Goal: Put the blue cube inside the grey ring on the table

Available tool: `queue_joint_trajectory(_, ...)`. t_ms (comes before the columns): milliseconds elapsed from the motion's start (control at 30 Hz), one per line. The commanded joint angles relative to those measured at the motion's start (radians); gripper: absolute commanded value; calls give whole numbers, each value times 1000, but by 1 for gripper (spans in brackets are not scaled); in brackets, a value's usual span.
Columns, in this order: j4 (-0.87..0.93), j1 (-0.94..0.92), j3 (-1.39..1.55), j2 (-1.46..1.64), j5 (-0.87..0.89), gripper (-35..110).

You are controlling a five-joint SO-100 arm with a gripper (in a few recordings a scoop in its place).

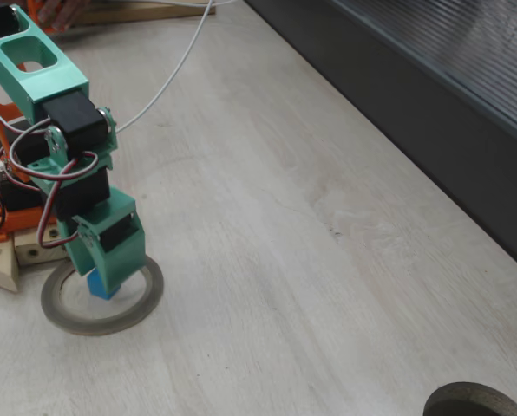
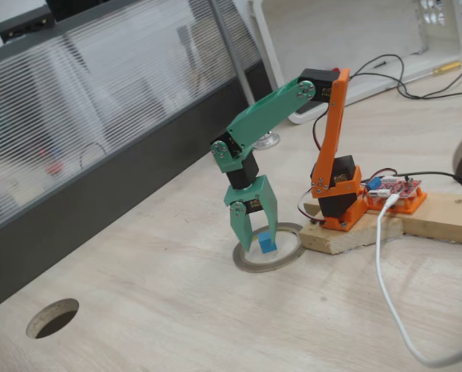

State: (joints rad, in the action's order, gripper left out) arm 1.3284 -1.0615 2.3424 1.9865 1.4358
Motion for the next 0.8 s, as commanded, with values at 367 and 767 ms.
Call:
queue_joint_trajectory(367, 462, -20, -365, 25, 12, 34)
queue_joint_trajectory(767, 514, -17, -351, 25, 12, 34)
